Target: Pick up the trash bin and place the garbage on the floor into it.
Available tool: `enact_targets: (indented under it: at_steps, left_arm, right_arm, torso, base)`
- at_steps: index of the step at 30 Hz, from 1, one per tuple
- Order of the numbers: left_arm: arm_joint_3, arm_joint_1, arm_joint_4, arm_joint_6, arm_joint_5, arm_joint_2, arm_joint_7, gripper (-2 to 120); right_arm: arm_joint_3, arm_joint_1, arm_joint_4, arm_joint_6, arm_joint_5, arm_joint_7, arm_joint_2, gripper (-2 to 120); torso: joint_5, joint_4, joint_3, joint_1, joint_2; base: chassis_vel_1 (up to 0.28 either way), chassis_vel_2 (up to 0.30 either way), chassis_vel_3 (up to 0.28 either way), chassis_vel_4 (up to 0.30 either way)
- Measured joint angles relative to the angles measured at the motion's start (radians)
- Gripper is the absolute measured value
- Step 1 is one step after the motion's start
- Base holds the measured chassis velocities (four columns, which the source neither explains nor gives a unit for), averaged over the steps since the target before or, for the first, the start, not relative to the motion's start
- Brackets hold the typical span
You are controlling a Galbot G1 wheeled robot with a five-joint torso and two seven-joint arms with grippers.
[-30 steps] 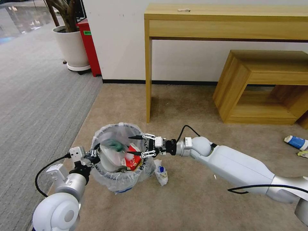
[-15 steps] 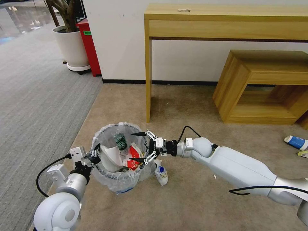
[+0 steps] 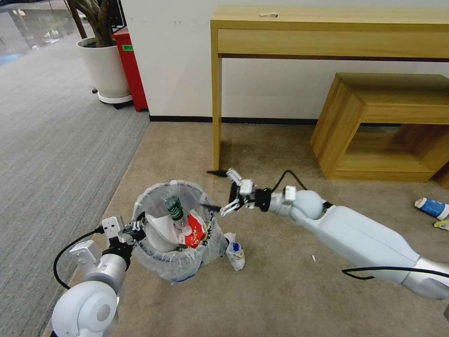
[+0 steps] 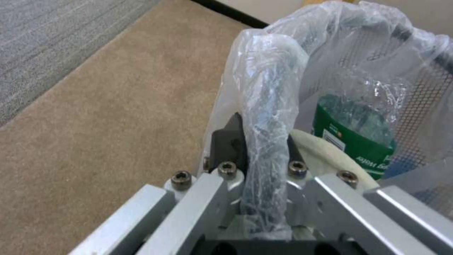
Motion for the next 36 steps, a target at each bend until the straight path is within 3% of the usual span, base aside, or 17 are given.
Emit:
enact_targets:
  at_steps: [6, 14, 36]
  left_arm:
    - [-0.011, -0.012, 0.023, -0.003, -0.006, 0.013, 0.0, 2]
    - [-0.06, -0.006, 0.07, -0.023, -0.011, 0.05, 0.002, 2]
    - [-0.109, 0.006, 0.121, -0.04, -0.011, 0.066, -0.004, 2]
  right_arm:
    - [0.095, -0.076, 0.0, -0.011, -0.004, 0.035, -0.053, 99]
    - [0.132, -0.137, -0.028, 0.0, -0.022, 0.033, -0.083, 99]
    - [0.069, -0.227, -0.116, 0.024, -0.047, 0.041, -0.082, 92]
  torso:
    - [-0.0003, -0.0002, 0.0, 0.0, 0.0]
    - [-0.0003, 0.0, 0.0, 0.0, 0.0]
    - [-0.0002, 0.0, 0.0, 0.0, 0.0]
  base:
    - [0.0, 0.0, 0.0, 0.0]
    - [0.0, 0.0, 0.0, 0.0]
    - [0.0, 0.0, 0.0, 0.0]
